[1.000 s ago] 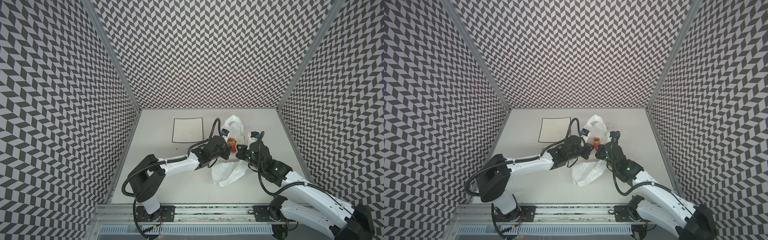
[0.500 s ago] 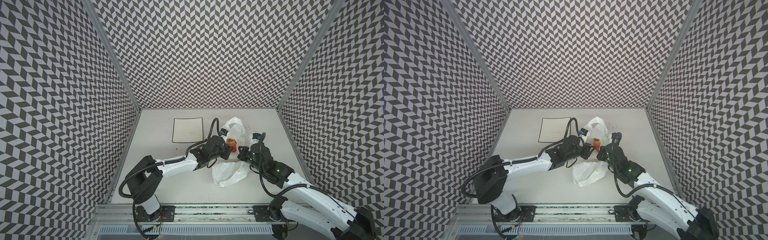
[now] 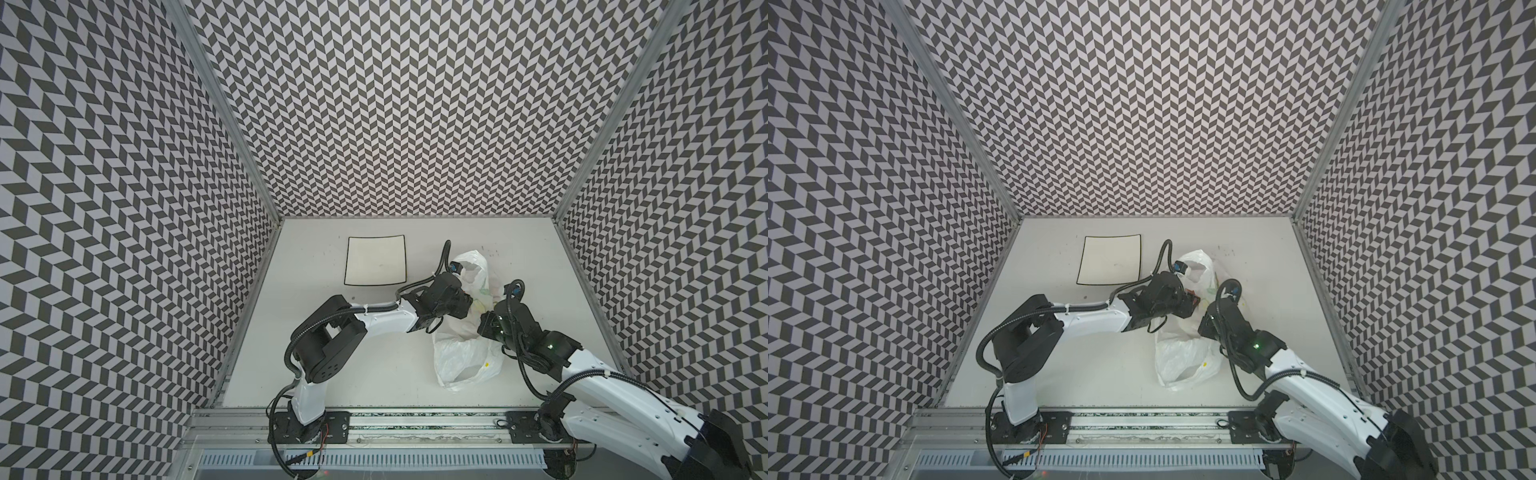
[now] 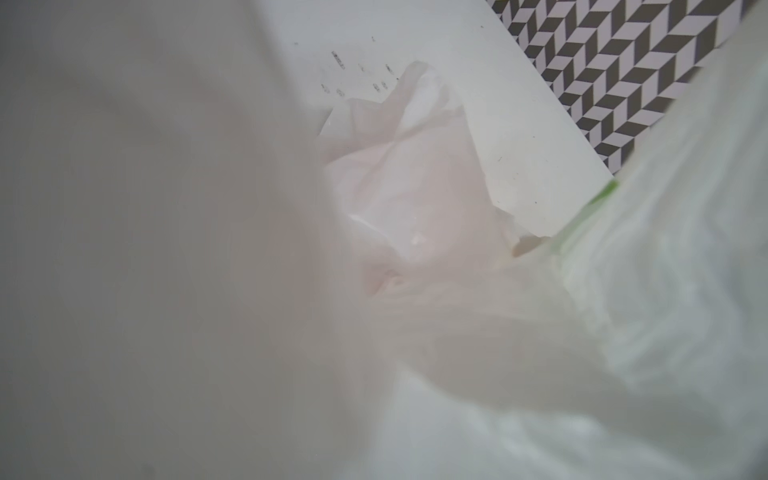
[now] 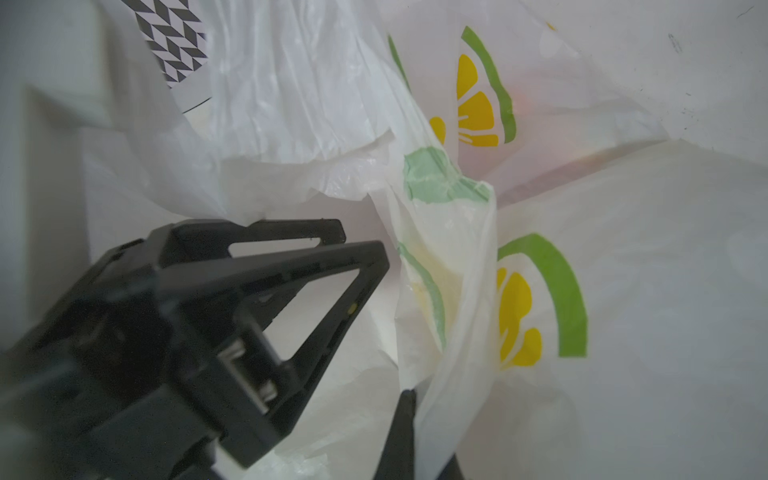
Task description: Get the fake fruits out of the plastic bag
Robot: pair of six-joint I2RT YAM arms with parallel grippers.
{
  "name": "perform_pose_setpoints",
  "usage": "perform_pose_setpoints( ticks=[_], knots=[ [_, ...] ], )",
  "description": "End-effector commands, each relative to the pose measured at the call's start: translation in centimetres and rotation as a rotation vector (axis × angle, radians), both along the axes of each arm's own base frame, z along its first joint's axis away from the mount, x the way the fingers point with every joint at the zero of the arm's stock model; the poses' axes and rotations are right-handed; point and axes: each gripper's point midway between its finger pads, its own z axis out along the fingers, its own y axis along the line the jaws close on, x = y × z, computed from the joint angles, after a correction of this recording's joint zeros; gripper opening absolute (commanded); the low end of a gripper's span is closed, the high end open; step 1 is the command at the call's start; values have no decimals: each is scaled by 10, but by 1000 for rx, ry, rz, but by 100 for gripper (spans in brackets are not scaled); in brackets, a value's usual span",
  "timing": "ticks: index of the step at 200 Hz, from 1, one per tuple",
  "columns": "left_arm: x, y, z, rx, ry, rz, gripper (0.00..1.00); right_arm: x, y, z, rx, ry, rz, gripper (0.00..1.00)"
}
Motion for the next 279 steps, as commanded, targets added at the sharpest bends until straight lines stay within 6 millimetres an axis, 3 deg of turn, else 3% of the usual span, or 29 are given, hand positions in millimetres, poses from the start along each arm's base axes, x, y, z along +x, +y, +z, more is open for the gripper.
perform_pose_setpoints(
  ticks=[1,30,81,107,128,139,158,187,203,242,263,279],
  knots=[
    [19,3,-11,7,50,76,55,6,12,20,74,-42,11,1],
    [29,1,-22,4,104,108,53,13,17,49,113,-91,10,1],
    [37,0,-17,-32,115,124,52,23,22,101,187,-228,13,1],
    [35,-3,-6,-77,94,97,57,29,20,110,173,-264,-3,1],
    [32,-2,1,-101,71,79,66,35,12,104,117,-256,-51,1],
    [32,0,0,-92,68,76,67,36,2,97,66,-231,-95,8],
    [32,6,4,-95,48,84,66,38,-14,87,-29,-203,-155,33],
    [28,20,23,-132,-36,82,63,44,-21,115,-76,-259,-147,55],
    [24,25,24,-126,-58,74,61,49,-22,126,-99,-270,-122,64],
    [24,31,20,-99,-66,83,58,59,3,131,-150,-209,48,78],
    [25,31,25,-104,-77,88,57,61,17,112,-197,-114,133,81],
    [27,30,27,-107,-83,92,57,63,16,90,-251,-28,130,82]
  ],
)
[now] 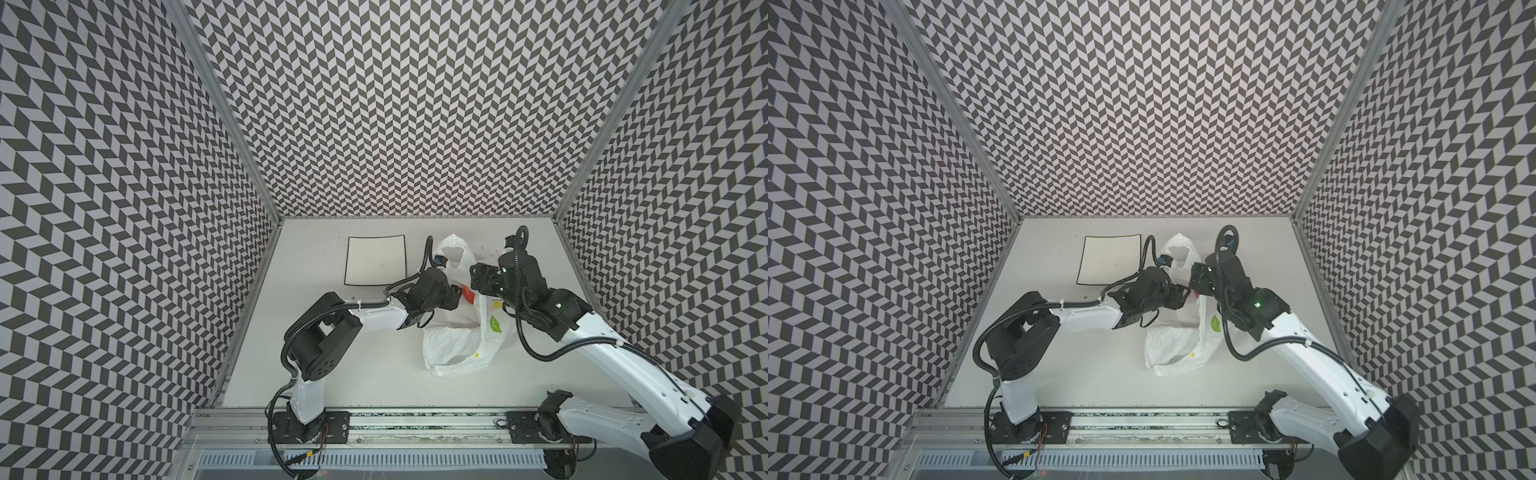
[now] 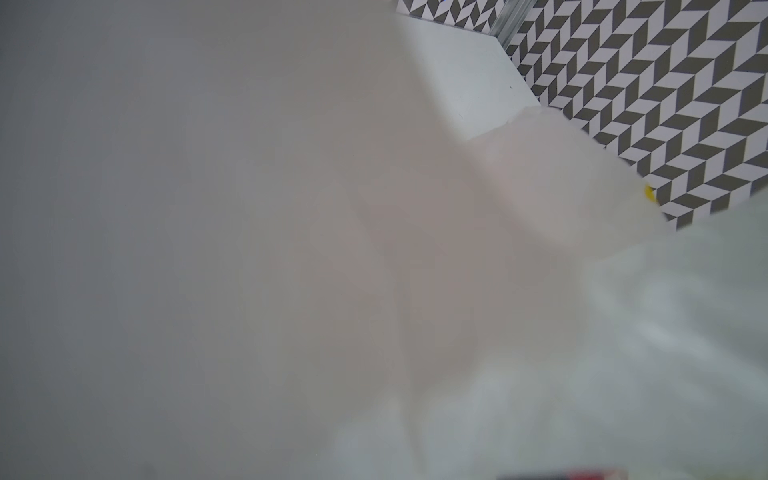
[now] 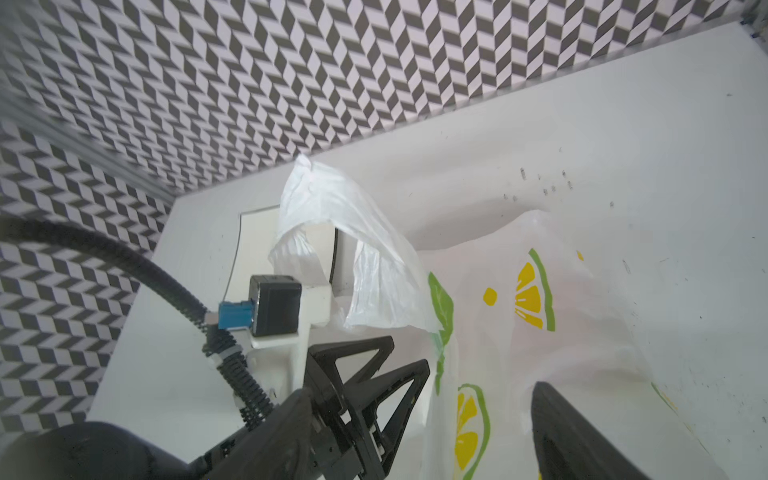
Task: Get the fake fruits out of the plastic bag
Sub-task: 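Push the left gripper deeper into the bag while the right gripper holds the bag, then lower the open left gripper onto a fake strawberry inside the bag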
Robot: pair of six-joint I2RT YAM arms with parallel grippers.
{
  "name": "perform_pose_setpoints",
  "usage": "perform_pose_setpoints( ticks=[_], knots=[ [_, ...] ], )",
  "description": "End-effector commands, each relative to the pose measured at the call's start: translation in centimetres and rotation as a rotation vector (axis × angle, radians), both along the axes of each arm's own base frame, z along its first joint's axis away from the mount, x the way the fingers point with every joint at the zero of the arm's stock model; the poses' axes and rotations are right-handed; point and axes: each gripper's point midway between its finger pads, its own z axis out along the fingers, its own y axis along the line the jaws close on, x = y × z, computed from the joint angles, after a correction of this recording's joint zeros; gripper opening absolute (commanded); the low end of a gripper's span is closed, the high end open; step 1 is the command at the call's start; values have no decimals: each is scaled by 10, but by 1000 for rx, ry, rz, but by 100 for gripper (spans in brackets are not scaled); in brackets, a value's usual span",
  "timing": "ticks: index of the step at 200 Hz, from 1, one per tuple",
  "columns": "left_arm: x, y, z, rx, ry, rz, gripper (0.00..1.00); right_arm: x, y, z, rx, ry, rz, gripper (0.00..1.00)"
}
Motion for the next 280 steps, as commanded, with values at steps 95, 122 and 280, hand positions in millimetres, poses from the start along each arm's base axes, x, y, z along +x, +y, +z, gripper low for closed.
perform_pose_setpoints(
  ticks=[95,122,280],
  knots=[
    [1,19,48,-84,-133,59,61,28,13,-44,-97,116,-2,0],
    [-13,29,69,-150,-211,38,64,30,18,-31,-46,78,5,0],
    [-74,13,71,36,-509,-221,42,-5,44,20,167,-102,245,0]
  ],
)
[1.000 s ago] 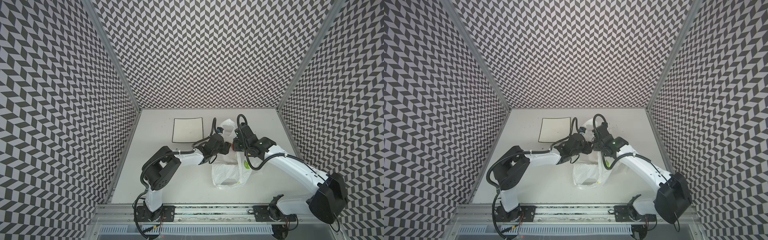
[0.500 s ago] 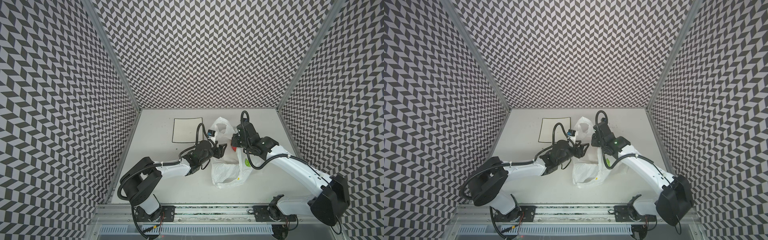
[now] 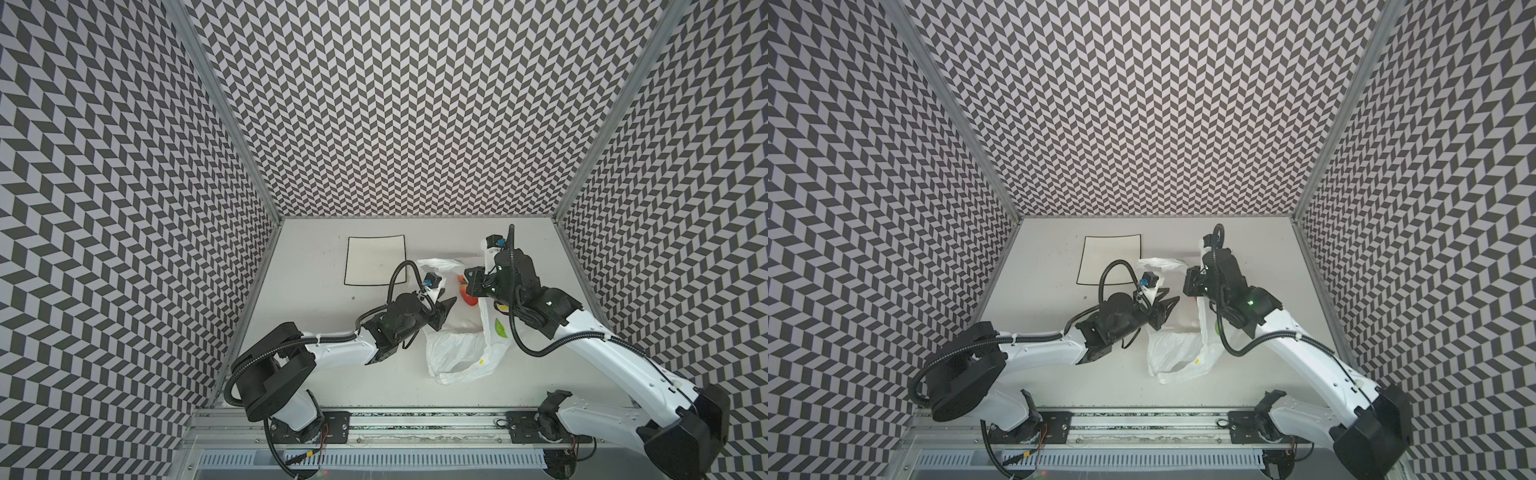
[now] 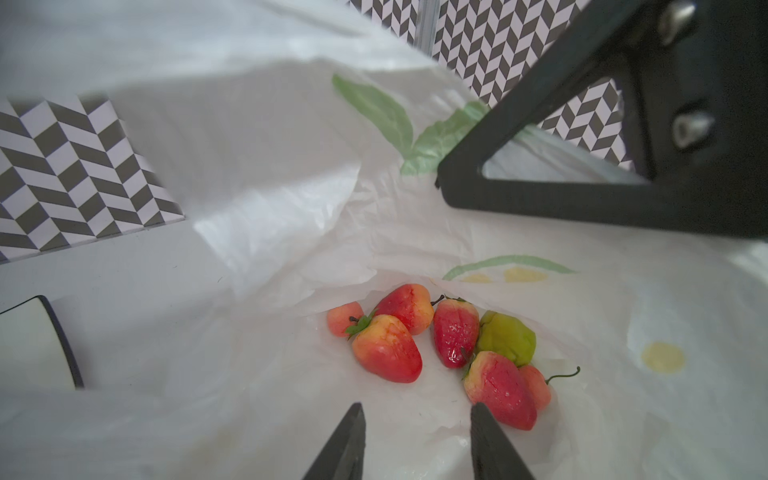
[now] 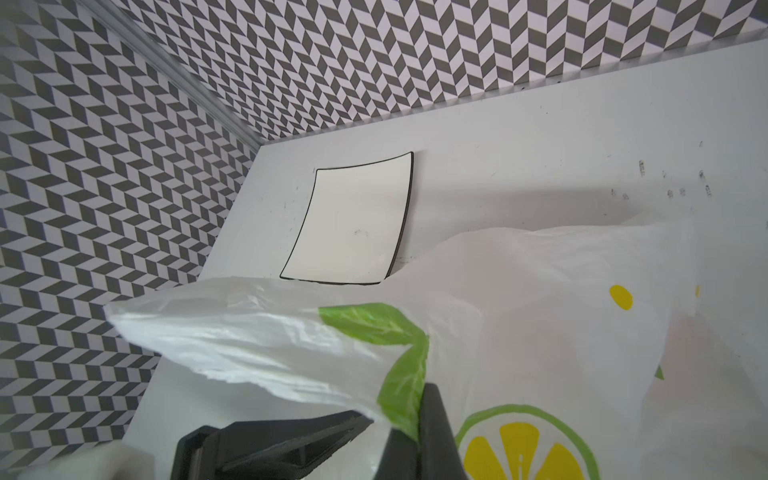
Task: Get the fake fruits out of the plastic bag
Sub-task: 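Lower the open left gripper onto a fake strawberry inside the bag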
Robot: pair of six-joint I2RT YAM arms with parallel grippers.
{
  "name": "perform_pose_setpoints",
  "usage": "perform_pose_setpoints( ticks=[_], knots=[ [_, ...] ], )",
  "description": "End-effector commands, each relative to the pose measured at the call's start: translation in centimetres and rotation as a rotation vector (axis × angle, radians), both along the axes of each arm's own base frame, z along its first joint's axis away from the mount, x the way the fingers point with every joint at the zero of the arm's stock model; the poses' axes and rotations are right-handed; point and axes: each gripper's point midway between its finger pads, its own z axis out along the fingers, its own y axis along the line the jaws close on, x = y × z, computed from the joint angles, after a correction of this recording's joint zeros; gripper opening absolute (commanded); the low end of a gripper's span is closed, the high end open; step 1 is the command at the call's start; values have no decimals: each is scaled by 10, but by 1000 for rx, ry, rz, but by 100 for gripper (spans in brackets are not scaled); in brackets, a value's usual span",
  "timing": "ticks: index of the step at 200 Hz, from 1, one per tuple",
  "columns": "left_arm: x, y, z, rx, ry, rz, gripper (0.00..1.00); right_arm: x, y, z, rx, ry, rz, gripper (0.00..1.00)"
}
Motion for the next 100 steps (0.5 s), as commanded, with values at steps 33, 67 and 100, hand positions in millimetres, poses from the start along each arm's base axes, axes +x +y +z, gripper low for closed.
perform_pose_setpoints(
  ticks=[33,67,100],
  knots=[
    [-5,-30,-23,154,-38,-34,41,-1,16,28,138,-49,51,0],
    [9,-37,-42,203,13,-7,41,-6,18,41,191,-52,57,0],
    [11,-44,-50,250,-9,-11,41,-8,10,61,242,-89,9,0]
  ],
)
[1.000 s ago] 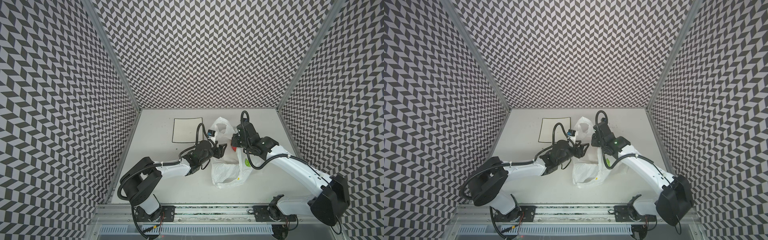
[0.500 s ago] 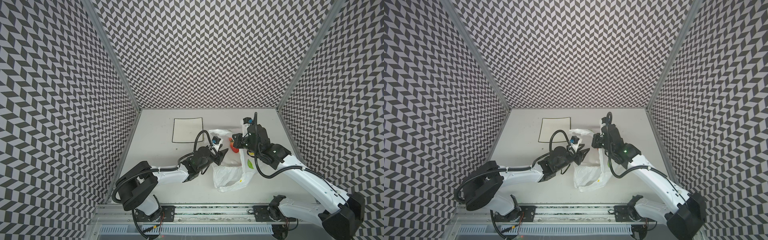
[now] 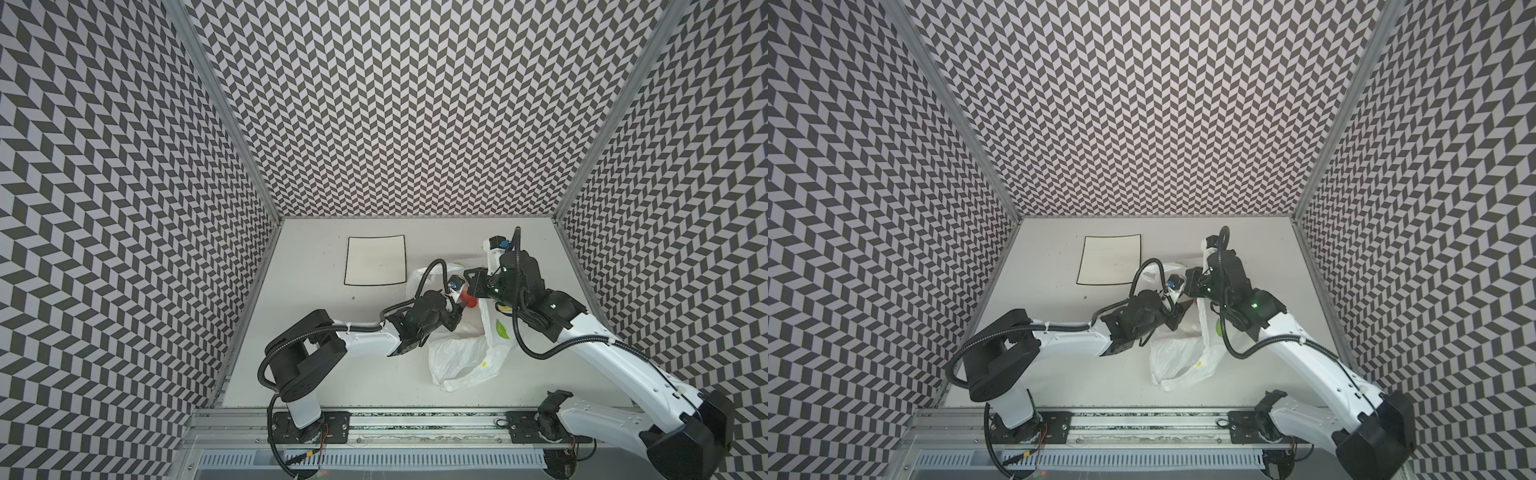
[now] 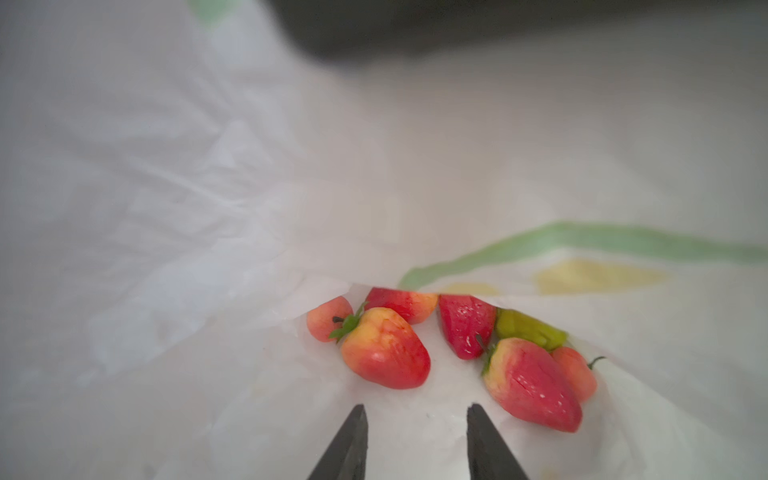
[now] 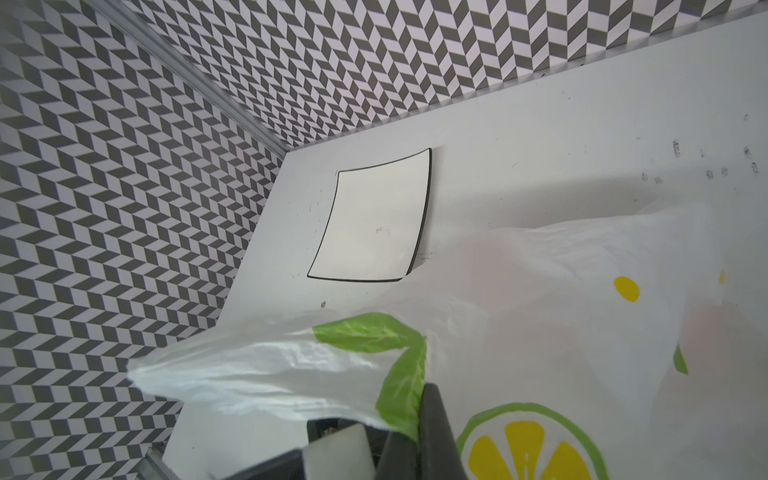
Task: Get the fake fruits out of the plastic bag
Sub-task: 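Lower the open left gripper onto a fake strawberry inside the bag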
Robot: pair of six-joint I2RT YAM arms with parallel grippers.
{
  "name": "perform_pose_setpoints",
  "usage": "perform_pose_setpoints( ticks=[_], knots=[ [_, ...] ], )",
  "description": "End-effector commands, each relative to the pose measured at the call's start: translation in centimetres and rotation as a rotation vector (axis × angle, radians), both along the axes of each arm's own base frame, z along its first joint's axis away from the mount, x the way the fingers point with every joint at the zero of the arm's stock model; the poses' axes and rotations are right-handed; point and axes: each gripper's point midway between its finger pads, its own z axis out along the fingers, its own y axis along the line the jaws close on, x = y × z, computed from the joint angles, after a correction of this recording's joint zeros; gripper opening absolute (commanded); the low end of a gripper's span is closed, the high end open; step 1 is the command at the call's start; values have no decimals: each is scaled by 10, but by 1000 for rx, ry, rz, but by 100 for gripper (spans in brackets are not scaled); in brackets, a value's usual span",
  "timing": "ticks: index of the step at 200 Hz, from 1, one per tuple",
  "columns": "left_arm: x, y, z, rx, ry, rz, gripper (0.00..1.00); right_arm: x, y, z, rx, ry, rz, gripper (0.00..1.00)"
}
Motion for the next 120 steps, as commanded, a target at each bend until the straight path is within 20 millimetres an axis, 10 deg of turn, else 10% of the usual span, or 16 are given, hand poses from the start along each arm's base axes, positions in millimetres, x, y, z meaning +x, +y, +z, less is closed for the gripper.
perform_pose_setpoints(
  ticks=[1,75,120],
  knots=[
    [-4,-5,-13,75,-14,-20,41,-1,5,48,120,-102,-5,0],
    [-9,5,-27,102,-16,-2,42,4,6,59,93,-112,-3,0],
    [10,-8,-48,182,57,62,59,-7,16,56,169,-103,59,0]
  ],
)
